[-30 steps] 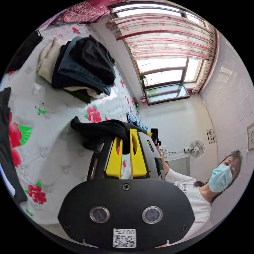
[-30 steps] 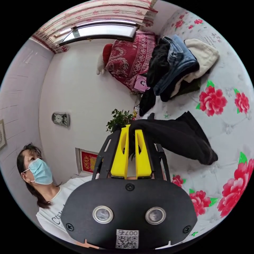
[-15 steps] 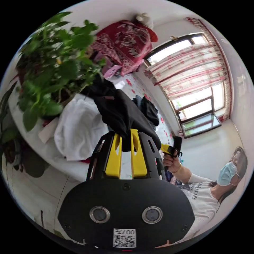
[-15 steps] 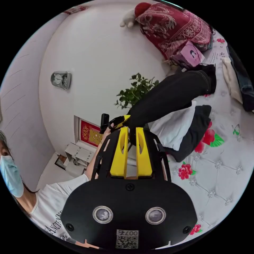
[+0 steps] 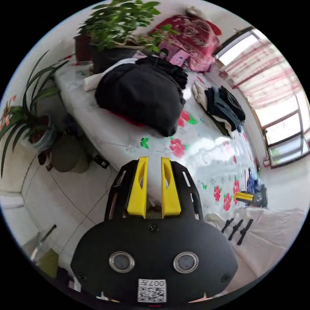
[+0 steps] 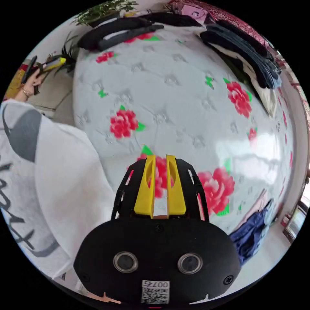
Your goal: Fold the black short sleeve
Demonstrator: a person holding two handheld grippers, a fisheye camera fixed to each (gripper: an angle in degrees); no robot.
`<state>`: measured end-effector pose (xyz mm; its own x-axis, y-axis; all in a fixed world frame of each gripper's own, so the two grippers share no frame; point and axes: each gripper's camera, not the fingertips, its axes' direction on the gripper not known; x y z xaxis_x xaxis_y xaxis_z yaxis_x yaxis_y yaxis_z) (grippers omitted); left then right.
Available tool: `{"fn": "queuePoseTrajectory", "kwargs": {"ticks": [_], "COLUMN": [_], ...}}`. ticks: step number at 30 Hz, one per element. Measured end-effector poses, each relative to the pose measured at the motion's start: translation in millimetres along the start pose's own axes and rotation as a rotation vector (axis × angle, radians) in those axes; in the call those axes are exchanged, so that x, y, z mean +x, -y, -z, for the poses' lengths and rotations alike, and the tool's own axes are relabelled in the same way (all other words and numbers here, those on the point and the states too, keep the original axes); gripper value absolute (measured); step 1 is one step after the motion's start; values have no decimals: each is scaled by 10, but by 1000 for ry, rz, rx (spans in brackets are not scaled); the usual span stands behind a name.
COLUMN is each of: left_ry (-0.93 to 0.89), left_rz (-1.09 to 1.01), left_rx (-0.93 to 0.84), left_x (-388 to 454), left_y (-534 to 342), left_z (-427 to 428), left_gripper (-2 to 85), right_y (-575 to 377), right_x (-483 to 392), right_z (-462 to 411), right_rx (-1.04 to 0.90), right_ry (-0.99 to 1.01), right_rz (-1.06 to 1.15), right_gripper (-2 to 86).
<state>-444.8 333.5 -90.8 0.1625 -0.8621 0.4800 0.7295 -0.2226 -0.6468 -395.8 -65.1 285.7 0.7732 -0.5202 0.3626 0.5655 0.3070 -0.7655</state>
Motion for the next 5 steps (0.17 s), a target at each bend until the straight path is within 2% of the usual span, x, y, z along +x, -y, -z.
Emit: {"fn": "queuePoseTrajectory", "kwargs": {"ticks": [3,5], "left_ry": [-28,-31], "left_rz": [-267,-507], "left_rx": [-145,-283], "left_x": [802,1664], "left_y": [23,-155], "left_z": [-569,-1188], "left_gripper": [80,81], "right_y": [-339,-402], "right_x": [-289,-479], "right_z": [-396,-593], "right_rx": [-132,-177], "right_ry": [-81,-21], "right_rz": [-41,-65], "right_gripper": [27,18]}}
